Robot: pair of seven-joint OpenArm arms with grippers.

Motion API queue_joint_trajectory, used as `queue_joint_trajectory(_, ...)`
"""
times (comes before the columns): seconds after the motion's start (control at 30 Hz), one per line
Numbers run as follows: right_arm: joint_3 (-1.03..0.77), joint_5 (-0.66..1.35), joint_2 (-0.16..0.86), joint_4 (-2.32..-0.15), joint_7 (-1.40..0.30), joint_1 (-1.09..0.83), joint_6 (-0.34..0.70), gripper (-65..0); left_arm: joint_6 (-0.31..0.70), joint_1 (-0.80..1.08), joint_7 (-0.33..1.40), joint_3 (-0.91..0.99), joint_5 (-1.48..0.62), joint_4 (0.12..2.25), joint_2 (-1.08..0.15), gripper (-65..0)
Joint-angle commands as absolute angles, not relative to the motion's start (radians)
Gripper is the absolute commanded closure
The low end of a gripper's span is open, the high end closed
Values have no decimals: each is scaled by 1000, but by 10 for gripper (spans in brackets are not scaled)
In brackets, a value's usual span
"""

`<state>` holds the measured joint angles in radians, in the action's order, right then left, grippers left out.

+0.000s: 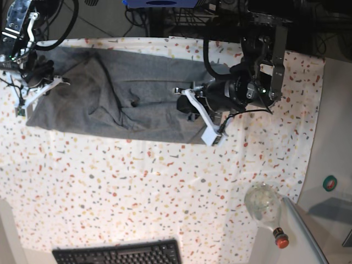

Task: Layout the t-shirt on the table in an organized manner, then fold the t-shirt properly
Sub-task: 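Fold the held shirt end over toward the right gripper with the left gripper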

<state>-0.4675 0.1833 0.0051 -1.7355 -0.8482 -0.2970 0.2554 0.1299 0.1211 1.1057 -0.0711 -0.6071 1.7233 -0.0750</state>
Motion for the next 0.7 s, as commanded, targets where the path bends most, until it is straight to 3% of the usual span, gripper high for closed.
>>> queue_joint_trajectory(0.0, -472, 191, 15, -1758, -834, -292, 262, 0, 117, 107, 1093, -88, -630, 1735, -65, 0)
queue_joint_trajectory(0.17, -472, 191, 15, -1758, -834, -292, 262, 0, 5, 77, 1087, -179, -636, 1678, -36, 0)
queue_joint_trajectory(0.67, -472, 191, 15, -1758, -834, -294, 262, 0, 1, 12, 1084, -223, -631, 1621, 56, 0)
